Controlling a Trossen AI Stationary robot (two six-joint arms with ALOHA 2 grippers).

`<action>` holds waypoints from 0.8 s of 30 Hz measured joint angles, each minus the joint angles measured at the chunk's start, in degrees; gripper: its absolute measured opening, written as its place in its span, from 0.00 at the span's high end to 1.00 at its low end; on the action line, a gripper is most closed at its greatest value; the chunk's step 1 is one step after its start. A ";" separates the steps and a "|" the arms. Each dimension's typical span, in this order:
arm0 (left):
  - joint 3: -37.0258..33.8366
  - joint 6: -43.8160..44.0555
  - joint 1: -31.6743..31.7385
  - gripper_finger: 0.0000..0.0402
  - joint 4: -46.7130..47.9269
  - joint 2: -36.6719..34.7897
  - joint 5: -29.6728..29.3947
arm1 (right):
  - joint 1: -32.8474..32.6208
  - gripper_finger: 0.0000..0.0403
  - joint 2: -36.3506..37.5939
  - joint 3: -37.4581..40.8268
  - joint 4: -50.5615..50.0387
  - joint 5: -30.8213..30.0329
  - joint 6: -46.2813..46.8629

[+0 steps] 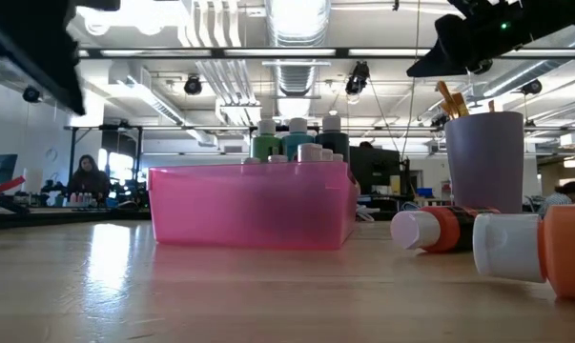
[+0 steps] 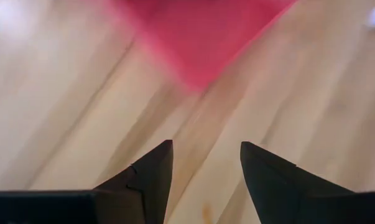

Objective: Pick & Place Paint Supplies
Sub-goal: Put the orange paintbrush into the purple cup

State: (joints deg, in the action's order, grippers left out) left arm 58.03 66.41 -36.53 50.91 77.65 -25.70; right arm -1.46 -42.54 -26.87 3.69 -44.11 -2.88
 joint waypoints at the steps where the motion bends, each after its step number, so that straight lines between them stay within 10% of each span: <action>1: 1.01 2.75 0.02 0.53 2.78 1.72 2.09 | 0.01 0.69 0.00 0.00 -0.03 0.67 0.66; 13: 2.74 10.41 1.57 0.53 6.80 14.71 17.49 | -0.01 0.64 0.00 0.00 -0.10 3.84 1.42; 24: 2.58 8.49 1.55 0.54 2.61 17.09 19.76 | -0.01 0.61 0.00 0.00 -0.01 3.86 2.01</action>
State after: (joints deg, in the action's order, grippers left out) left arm 60.61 74.89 -34.98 53.52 94.74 -5.94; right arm -1.48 -42.54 -26.87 3.68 -40.25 -0.86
